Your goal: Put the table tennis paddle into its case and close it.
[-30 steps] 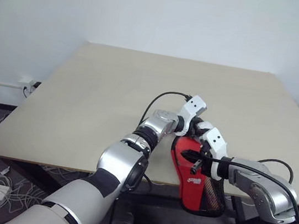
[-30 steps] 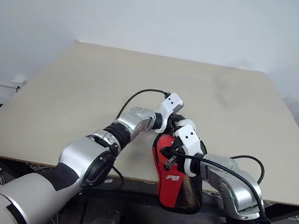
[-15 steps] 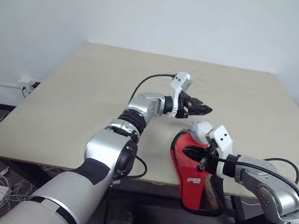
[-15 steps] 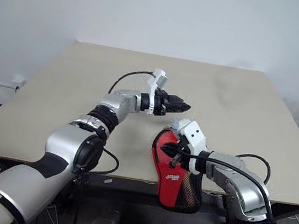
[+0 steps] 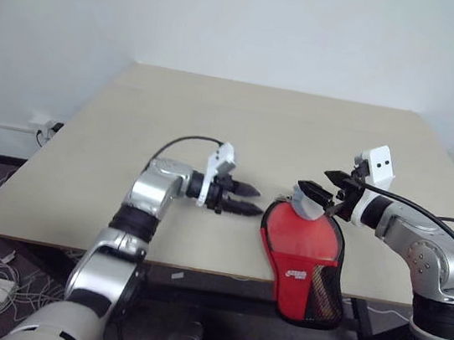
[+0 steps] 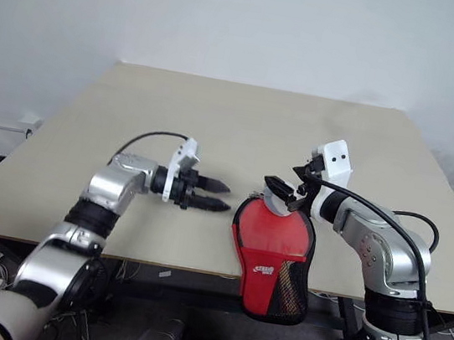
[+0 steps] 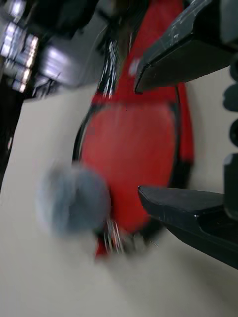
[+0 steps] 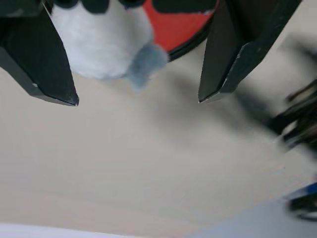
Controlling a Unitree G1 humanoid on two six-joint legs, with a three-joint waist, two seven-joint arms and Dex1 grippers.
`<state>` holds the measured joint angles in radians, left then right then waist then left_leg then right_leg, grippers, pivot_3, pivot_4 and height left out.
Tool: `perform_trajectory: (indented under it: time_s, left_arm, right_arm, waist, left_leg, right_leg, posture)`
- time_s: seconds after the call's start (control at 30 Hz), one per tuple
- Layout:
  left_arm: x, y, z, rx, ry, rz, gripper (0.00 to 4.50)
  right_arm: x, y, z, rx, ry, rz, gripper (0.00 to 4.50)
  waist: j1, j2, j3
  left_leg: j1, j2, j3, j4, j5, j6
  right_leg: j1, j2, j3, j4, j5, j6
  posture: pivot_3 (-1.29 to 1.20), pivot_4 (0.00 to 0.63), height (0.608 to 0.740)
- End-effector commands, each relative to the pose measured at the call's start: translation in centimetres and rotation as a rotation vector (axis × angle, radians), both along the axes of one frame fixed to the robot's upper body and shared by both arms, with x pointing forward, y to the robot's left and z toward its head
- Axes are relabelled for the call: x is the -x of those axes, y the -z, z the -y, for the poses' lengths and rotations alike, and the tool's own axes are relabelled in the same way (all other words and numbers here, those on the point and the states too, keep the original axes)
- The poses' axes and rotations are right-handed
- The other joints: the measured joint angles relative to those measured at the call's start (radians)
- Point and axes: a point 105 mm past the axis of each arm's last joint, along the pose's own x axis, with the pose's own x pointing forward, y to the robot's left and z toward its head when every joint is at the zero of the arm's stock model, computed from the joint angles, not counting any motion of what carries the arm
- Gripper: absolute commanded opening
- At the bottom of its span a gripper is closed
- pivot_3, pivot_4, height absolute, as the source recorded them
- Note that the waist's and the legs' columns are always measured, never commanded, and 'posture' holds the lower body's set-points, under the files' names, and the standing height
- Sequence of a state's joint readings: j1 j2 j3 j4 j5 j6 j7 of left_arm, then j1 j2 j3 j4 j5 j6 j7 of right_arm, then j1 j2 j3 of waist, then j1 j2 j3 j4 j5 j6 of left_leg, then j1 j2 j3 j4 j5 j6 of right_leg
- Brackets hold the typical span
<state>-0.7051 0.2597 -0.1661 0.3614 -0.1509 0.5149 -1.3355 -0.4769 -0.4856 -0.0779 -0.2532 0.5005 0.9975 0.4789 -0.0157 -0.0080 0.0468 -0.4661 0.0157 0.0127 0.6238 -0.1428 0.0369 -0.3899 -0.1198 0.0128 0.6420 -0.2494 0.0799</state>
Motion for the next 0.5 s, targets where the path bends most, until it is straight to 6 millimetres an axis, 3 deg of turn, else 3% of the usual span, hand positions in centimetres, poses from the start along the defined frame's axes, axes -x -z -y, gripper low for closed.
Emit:
perform_trajectory:
  time_s: [0.03, 0.2, 0.3, 0.5]
  left_arm:
    - [0.8, -1.8, 3.1, 0.048, 0.014, 0.044, 3.12]
    - [2.0, 0.1, 5.7, -0.006, 0.015, 0.033, 3.12]
    - [2.2, 2.4, 6.6, -0.122, 0.007, 0.092, 3.12]
    - [0.5, 5.3, 6.8, -0.252, -0.114, 0.164, 3.12]
  right_arm:
    - [-0.7, -0.2, 0.1, 0.035, 0.023, -0.003, 4.22]
    - [-1.2, 1.1, 0.8, 0.066, 0.068, -0.089, 4.22]
    - [-1.3, 1.2, 0.8, 0.055, 0.079, -0.111, 4.22]
    - [-2.0, 2.0, 1.3, 0.084, 0.140, -0.135, 4.22]
  waist:
    - [0.000, 0.000, 0.000]
    - [-0.007, 0.002, -0.001]
    - [-0.006, 0.002, -0.001]
    - [-0.005, 0.002, -0.001]
  left_leg:
    - [0.000, 0.000, 0.000, 0.000, 0.000, 0.000]
    - [0.001, 0.000, 0.000, 0.000, 0.000, 0.000]
    - [0.001, 0.001, 0.000, 0.000, 0.000, 0.001]
    - [0.001, 0.001, 0.000, 0.001, 0.000, 0.001]
  right_leg:
    - [0.000, 0.000, 0.000, 0.000, 0.000, 0.000]
    - [0.000, 0.001, 0.001, 0.001, 0.000, 0.000]
    - [0.000, 0.002, 0.001, 0.001, 0.000, 0.000]
    - [0.000, 0.002, 0.001, 0.001, 0.000, 0.000]
  posture:
    - [0.00, 0.000, 0.715]
    - [0.00, 0.000, 0.715]
    - [0.00, 0.000, 0.715]
    - [0.00, 0.000, 0.715]
